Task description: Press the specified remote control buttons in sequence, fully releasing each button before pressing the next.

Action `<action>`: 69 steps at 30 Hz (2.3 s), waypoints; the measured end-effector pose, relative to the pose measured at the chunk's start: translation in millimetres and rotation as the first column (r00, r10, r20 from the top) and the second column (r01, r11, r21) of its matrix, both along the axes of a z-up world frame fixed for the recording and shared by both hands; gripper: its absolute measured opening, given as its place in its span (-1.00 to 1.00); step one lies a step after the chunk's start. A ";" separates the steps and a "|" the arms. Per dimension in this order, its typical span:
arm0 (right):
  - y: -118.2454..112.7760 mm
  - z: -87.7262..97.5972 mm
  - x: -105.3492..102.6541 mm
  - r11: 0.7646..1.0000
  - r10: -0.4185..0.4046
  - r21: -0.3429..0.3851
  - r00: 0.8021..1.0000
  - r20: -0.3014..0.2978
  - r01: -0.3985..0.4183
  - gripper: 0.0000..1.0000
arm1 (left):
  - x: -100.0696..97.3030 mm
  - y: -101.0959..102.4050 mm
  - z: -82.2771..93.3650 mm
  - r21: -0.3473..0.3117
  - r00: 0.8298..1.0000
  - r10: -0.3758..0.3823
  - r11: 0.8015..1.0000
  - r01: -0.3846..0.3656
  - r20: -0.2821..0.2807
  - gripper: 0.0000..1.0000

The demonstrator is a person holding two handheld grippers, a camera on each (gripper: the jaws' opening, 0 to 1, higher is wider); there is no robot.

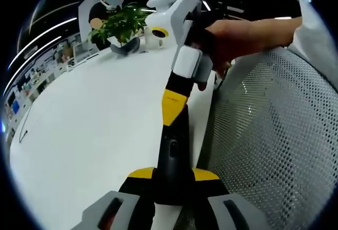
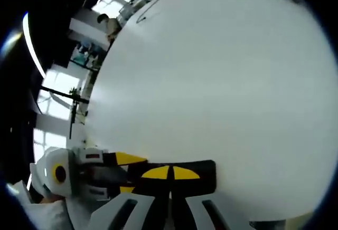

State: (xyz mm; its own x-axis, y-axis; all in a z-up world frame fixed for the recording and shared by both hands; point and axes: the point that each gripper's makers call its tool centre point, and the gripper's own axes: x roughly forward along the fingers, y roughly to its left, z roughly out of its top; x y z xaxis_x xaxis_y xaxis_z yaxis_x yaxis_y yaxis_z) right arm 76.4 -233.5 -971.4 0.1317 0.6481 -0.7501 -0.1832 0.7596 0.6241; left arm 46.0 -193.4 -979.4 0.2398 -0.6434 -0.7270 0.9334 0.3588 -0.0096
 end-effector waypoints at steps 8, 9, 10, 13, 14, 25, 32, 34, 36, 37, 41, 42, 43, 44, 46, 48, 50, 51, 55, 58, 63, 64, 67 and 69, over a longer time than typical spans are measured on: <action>0.3 1.8 0.0 0.999 0.033 -0.014 0.999 0.019 -0.033 -1.00 | -0.4 -0.3 -0.1 0.006 1.000 0.001 1.000 -0.001 -0.001 -0.52; 0.4 2.4 -0.4 0.999 0.044 -0.026 0.999 0.030 -0.043 -1.00 | -0.4 -0.3 -0.1 0.006 1.000 0.001 1.000 -0.001 -0.002 -0.52; -0.2 2.4 -1.3 0.998 0.059 -0.039 0.998 0.035 -0.058 -1.00 | -0.2 -0.4 -0.1 0.007 1.000 0.001 1.000 -0.001 -0.001 -0.52; -0.2 2.1 -2.6 0.995 0.082 -0.060 0.996 0.047 -0.079 -1.00 | 0.0 -0.4 -0.2 0.007 1.000 0.003 1.000 -0.003 -0.002 -0.52; -0.9 1.3 -3.3 0.995 0.087 -0.061 0.995 0.041 -0.084 -1.00 | 0.1 -0.4 -0.2 0.007 1.000 0.003 1.000 -0.003 -0.002 -0.52; 2.8 1.3 -13.9 0.993 0.109 -0.031 0.994 -0.026 -0.110 -1.00 | 0.2 -0.2 -0.5 0.010 1.000 0.003 1.000 -0.003 -0.002 -0.51; 2.9 1.7 -15.9 0.992 0.118 -0.038 0.993 -0.017 -0.118 -1.00 | -0.6 0.1 -0.2 0.009 1.000 0.003 1.000 -0.003 -0.002 -0.51; 2.8 1.5 -16.4 0.992 0.118 -0.040 0.993 -0.015 -0.119 -1.00 | -0.8 0.1 -0.1 0.008 1.000 0.002 1.000 -0.002 -0.003 -0.51; 2.6 1.0 -16.6 0.992 0.121 -0.042 0.993 -0.011 -0.122 -1.00 | -1.1 0.1 -0.1 0.008 1.000 0.002 1.000 -0.002 -0.004 -0.51; 2.3 0.7 -16.5 0.993 0.112 -0.040 0.994 -0.018 -0.112 -1.00 | -1.3 0.1 -0.1 0.008 1.000 0.003 1.000 -0.003 -0.004 -0.51; 2.9 0.2 -16.4 0.993 0.109 -0.046 0.994 -0.022 -0.110 -1.00 | -1.6 0.1 0.0 0.008 1.000 0.005 1.000 -0.005 -0.005 -0.51; 3.4 0.1 -16.2 0.992 0.113 -0.054 0.993 -0.022 -0.114 -1.00 | -1.6 0.1 0.0 0.008 1.000 0.006 1.000 -0.006 -0.005 -0.51; 3.5 0.0 -16.2 0.989 0.127 -0.073 0.992 -0.019 -0.128 -1.00 | -1.5 0.1 0.1 0.007 1.000 0.007 1.000 -0.007 -0.006 -0.51; 4.0 0.2 -16.3 0.988 0.133 -0.081 0.991 -0.021 -0.134 -1.00 | -1.5 0.1 0.1 0.007 1.000 0.007 1.000 -0.007 -0.006 -0.51; 4.1 -0.2 -15.6 0.986 0.137 -0.097 0.990 -0.033 -0.139 -1.00 | -1.6 0.0 0.3 0.009 1.000 0.009 1.000 -0.009 -0.005 -0.51; 4.0 -0.6 -15.6 0.983 0.141 -0.109 0.989 -0.041 -0.145 -1.00 | -1.3 -0.2 0.2 0.015 1.000 0.019 1.000 -0.019 -0.008 -0.51; 3.2 -0.5 -16.5 0.982 0.147 -0.113 0.988 -0.037 -0.150 -1.00 | -1.2 -0.5 0.0 0.024 1.000 0.021 1.000 -0.021 -0.011 -0.51; 2.8 -0.3 -16.9 0.982 0.146 -0.112 0.989 -0.034 -0.149 -1.00 | -1.2 -0.4 0.1 0.025 1.000 0.023 0.999 -0.022 -0.014 -0.51; 2.8 2.1 -17.6 0.988 0.150 -0.054 0.988 0.037 -0.148 -1.00 | -1.6 -0.1 0.8 0.015 1.000 0.022 1.000 -0.021 -0.015 -0.51; 0.7 3.6 -17.7 0.993 0.106 -0.058 0.994 -0.007 -0.106 -1.00 | -2.4 0.0 1.1 0.018 1.000 0.013 1.000 -0.012 -0.008 -0.52; -0.6 3.5 -21.4 0.982 0.149 -0.113 0.989 -0.006 -0.149 -1.00 | -1.9 0.2 1.3 0.018 1.000 0.013 1.000 -0.013 -0.010 -0.52; -1.9 3.0 -21.4 0.982 0.148 -0.118 0.989 -0.011 -0.148 -1.00 | -1.9 0.3 1.3 0.020 1.000 0.010 1.000 -0.010 -0.007 -0.52; -7.2 2.3 -20.9 0.984 0.130 -0.122 0.991 -0.023 -0.132 -1.00 | -2.0 0.1 1.2 0.020 1.000 0.006 1.000 -0.005 -0.005 -0.52; -9.9 2.3 -22.9 0.983 0.126 -0.131 0.991 -0.040 -0.130 -1.00 | -2.0 0.1 1.2 0.020 1.000 0.004 1.000 -0.004 -0.006 -0.52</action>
State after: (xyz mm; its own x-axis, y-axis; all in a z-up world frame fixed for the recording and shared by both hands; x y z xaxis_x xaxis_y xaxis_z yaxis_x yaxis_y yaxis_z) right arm 53.5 -243.3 -969.1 0.0288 0.5525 -0.8330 -0.2664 0.8075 0.5263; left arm 44.0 -193.3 -978.2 0.2385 -0.6278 -0.7409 0.9317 0.3630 -0.0077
